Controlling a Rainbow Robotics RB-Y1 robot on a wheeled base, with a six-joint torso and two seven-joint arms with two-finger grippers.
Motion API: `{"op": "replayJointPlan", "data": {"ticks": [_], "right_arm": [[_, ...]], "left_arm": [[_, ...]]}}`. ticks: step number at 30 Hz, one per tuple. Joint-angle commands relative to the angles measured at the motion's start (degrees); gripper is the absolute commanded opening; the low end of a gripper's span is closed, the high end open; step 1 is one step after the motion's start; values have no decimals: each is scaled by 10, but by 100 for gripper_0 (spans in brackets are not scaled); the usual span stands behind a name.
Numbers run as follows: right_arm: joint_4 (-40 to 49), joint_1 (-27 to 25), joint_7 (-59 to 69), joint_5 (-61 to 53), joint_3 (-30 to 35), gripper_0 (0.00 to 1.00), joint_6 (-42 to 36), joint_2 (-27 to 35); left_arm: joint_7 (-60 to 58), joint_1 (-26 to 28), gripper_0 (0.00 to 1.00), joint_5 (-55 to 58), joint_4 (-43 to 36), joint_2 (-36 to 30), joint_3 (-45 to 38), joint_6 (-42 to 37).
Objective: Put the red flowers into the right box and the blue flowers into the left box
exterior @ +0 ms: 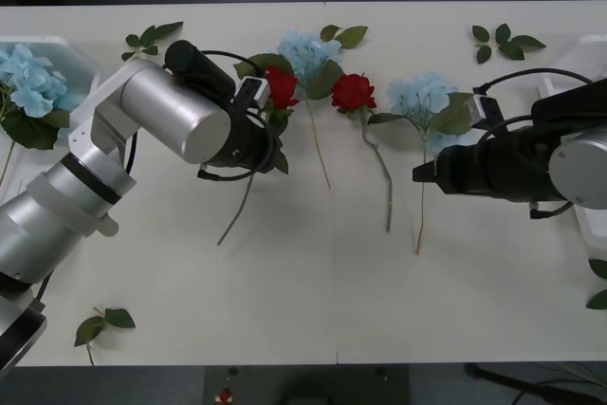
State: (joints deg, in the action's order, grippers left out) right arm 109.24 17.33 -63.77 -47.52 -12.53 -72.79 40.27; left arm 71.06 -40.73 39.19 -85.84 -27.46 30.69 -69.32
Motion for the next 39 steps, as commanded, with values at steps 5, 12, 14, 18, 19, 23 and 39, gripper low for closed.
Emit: {"op": "replayJointPlan", "data": {"ticks": [5,12,14,18,19,23,39], "right_arm": [[-19,33,27,80,5,100,-10,-80],[-79,67,12,138,-22,100,17,-110],[-105,82,11,152,-40,100,29,-111],[-162,107,10,182,-55,100,56,-134],[-173,111,9,189,-55,100,60,-139],[-200,117,8,219,-51,100,70,-157],[-240,133,0,229,-51,100,80,-173]], "left_arm": [[138,24,0,91,-57,-28,-139,-50],[232,32,0,207,-61,-28,-252,-120],[254,32,0,235,-61,-27,-277,-135],[290,33,0,295,-60,-27,-312,-151],[297,34,0,310,-60,-27,-317,-151],[299,38,0,376,-59,-23,-332,-151],[319,36,0,634,-8,-12,-348,-137]]}}
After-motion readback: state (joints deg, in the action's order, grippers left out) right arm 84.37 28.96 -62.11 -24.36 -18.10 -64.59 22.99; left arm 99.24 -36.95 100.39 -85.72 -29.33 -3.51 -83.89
